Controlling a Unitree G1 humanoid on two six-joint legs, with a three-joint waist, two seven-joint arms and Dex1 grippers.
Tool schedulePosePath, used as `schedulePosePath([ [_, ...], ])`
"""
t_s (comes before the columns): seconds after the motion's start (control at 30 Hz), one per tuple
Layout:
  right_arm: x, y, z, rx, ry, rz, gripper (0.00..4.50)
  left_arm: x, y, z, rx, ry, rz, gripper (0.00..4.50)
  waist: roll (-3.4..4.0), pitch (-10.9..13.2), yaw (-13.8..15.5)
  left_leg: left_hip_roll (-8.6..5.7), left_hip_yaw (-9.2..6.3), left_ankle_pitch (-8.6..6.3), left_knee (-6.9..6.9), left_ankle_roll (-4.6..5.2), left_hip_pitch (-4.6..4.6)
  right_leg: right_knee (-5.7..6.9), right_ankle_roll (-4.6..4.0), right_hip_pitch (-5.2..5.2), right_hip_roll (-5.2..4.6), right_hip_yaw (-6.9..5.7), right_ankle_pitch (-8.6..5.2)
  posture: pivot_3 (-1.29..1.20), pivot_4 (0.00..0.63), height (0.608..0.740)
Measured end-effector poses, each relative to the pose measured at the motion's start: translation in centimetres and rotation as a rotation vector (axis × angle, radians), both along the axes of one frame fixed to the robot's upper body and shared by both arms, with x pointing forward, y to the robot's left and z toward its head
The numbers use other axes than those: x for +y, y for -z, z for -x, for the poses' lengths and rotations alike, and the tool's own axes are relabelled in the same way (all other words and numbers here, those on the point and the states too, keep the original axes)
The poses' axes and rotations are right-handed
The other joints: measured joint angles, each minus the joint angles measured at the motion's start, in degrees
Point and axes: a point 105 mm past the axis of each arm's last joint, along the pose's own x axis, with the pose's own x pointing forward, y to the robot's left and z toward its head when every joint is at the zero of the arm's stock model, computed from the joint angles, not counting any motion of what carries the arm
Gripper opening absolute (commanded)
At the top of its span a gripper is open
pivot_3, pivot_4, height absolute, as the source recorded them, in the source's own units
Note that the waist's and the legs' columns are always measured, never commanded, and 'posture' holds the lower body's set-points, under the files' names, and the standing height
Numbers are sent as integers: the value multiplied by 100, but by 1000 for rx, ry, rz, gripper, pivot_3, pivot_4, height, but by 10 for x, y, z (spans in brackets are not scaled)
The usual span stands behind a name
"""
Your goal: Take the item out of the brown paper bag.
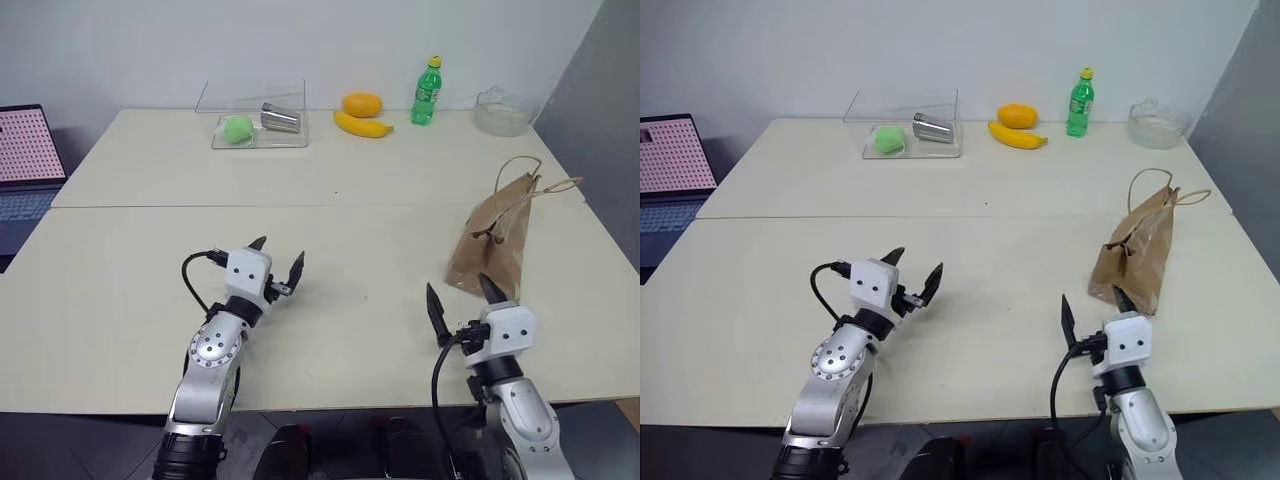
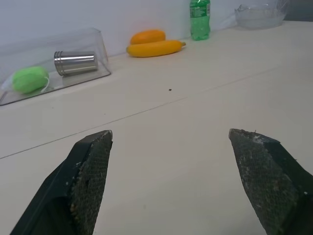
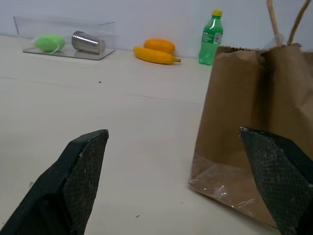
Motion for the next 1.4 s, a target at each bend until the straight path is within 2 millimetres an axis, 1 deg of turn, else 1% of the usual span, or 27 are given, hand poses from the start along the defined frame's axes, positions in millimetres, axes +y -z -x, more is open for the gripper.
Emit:
schedulePosePath([
  [0.13,-3,-2,-2,-10,7,7,4500,1,4,3,11,11,-5,4014,0,0,1,0,0,0,0,0,0,0,0,0,0,0,0,0,150,740],
  [0.33,-2,-2,-2,-8,1,13,4500,0,3,3,2,6,-3,4014,0,0,2,0,0,0,0,0,0,0,0,0,0,0,0,0,150,740],
  [0.67,1,6,4,25,-18,41,4500,-3,-1,1,-7,19,2,4014,0,0,2,-1,1,0,0,0,0,0,0,0,0,0,0,0,150,740],
  [0.8,6,7,6,31,-31,59,4500,-4,-1,0,1,26,3,4014,0,0,3,-1,0,0,0,0,0,0,0,0,0,0,0,0,150,740],
  [1.07,11,-1,9,1,-50,58,4500,-5,-8,2,-23,32,1,4014,0,0,2,0,0,0,0,0,0,0,0,0,0,0,0,0,150,740],
  [1.13,12,-6,9,-13,-59,61,4500,-6,-9,1,-25,38,7,4014,0,0,3,-1,0,0,0,0,-1,0,0,0,0,0,0,0,150,740],
  [1.17,13,-12,8,-29,-61,63,4500,-7,-11,1,-31,50,11,4014,0,0,4,-1,-1,0,0,0,-1,0,0,0,0,-1,0,0,150,740],
  [1.27,14,-36,9,-95,-63,73,4500,-16,-25,-2,-65,130,27,4014,0,0,6,-1,-1,0,0,0,-1,0,1,0,0,-1,0,0,150,740],
  [1.4,-1,-66,9,-157,11,84,4500,-32,-44,1,-91,315,68,4014,0,0,3,-1,-1,0,0,-1,-1,2,0,0,0,-2,0,0,150,740],
])
